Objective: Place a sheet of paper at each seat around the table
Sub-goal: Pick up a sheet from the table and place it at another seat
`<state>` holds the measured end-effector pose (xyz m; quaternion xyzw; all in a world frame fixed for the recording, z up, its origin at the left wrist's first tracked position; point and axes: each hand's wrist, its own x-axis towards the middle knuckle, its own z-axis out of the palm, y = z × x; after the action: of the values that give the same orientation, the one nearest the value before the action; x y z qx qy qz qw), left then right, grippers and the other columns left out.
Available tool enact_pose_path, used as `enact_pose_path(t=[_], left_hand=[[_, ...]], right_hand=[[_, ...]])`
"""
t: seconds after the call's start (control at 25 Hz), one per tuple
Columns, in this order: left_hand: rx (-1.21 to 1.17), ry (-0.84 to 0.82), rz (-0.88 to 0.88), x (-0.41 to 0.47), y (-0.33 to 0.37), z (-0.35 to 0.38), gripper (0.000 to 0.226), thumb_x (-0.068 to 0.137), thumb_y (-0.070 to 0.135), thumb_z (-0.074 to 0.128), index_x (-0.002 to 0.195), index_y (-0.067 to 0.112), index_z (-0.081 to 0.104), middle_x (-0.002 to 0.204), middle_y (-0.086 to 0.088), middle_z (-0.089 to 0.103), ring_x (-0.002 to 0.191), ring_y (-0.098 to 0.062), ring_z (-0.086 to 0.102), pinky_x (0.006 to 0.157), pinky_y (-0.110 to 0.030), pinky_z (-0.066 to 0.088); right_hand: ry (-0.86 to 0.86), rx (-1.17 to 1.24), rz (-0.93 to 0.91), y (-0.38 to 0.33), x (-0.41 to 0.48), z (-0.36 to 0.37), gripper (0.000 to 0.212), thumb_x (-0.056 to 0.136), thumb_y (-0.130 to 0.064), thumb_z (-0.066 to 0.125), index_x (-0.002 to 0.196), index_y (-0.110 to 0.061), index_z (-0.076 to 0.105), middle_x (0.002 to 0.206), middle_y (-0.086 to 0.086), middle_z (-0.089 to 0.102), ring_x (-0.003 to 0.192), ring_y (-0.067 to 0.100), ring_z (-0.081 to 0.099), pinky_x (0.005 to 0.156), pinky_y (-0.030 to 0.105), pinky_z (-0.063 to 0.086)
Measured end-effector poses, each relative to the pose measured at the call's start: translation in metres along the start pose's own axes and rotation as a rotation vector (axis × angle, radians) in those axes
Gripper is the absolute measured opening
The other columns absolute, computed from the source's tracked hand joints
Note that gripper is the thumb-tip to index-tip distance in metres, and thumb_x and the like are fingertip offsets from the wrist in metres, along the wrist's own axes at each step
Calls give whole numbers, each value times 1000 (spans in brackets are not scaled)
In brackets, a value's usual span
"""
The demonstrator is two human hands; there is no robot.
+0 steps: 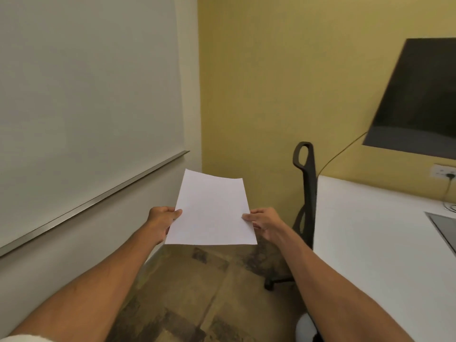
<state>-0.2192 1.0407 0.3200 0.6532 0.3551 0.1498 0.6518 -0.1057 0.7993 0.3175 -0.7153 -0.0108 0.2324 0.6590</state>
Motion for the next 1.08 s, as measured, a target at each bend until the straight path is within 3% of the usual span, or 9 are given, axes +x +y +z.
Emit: enact_pose_path(t=[0.24, 0.52, 0.68, 0.8, 0.92, 1.08], left_hand=[[43, -197, 35, 120, 51, 47, 11, 88, 8, 65, 96, 2, 60, 80, -9, 63, 67, -23, 61, 52, -23, 46], [57, -368, 45, 220, 98, 133, 13, 88, 4, 65, 99, 1, 59, 94, -13, 63, 66, -22, 60, 59, -28, 49], [70, -463, 48, 271, 120, 208, 8, 87, 4, 65, 91, 1, 59, 88, -13, 63, 66, -21, 60, 54, -28, 48], [52, -523, 50, 307, 140, 277, 11, 86, 1, 66, 79, 4, 58, 82, -13, 64, 67, -25, 63, 60, -32, 53], [53, -596, 46, 340, 161, 352, 10, 85, 1, 66, 79, 4, 59, 82, -14, 66, 68, -26, 64, 65, -35, 55], [58, -674, 55, 373, 188, 442, 10, 85, 2, 67, 81, 5, 58, 81, -13, 66, 68, -24, 64, 62, -34, 54]], right_hand=[[157, 68, -5, -34, 83, 4, 18, 79, -1, 73, 93, 2, 63, 91, 10, 70, 77, 21, 69, 47, 25, 54], [318, 104, -8, -68, 165, -30, 14, 80, -3, 73, 84, -4, 60, 91, 8, 68, 80, 20, 68, 50, 25, 54], [397, 122, -25, -83, 218, -74, 12, 81, -6, 72, 86, -4, 61, 91, 7, 68, 79, 19, 68, 49, 23, 54], [457, 151, -38, -97, 259, -118, 13, 82, -6, 71, 90, -4, 61, 95, 9, 68, 82, 20, 68, 54, 24, 55], [510, 195, -45, -114, 302, -168, 13, 83, -4, 70, 91, -3, 60, 97, 10, 68, 83, 21, 68, 56, 26, 56], [579, 243, -63, -134, 344, -228, 10, 84, -1, 68, 90, 0, 60, 90, 9, 68, 78, 20, 67, 52, 24, 55]])
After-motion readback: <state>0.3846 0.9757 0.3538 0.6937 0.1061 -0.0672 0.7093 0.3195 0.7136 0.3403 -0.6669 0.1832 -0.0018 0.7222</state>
